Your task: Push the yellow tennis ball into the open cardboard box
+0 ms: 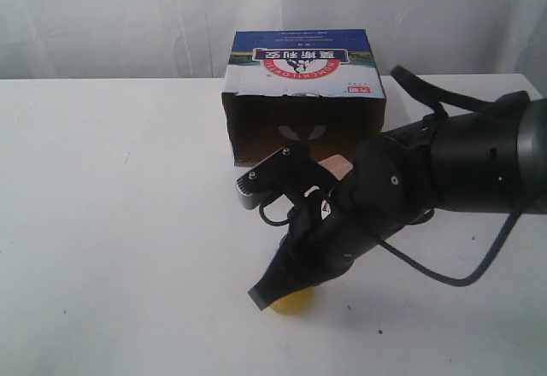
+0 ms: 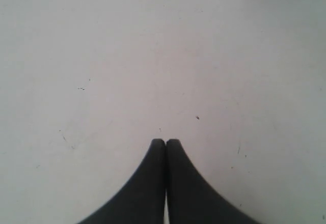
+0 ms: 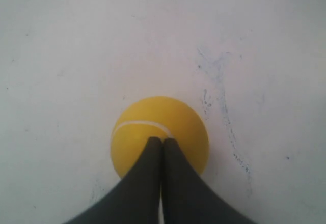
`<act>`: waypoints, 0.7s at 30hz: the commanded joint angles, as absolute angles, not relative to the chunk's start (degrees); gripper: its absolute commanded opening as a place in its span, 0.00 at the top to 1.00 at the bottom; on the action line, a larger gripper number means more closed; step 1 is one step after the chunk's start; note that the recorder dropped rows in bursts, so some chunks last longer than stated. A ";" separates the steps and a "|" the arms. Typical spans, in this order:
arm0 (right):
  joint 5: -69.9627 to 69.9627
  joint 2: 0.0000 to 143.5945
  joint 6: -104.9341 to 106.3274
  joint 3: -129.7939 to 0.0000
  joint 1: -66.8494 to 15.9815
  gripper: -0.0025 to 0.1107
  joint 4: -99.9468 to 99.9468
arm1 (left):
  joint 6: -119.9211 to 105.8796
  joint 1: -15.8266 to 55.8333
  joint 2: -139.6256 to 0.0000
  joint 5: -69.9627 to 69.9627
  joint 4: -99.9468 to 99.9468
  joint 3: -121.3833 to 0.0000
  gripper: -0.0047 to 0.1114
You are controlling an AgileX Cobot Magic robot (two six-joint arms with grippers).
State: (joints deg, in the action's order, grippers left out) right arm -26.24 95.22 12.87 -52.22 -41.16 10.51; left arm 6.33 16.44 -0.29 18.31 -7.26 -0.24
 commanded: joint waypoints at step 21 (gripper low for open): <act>-32.92 94.68 11.26 -65.73 -41.45 0.98 8.33 | 6.20 16.73 0.00 19.31 -7.38 0.00 0.96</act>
State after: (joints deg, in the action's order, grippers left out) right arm -29.74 95.78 12.31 -65.22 -41.16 7.76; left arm 6.33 16.44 -0.29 18.31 -7.26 -0.24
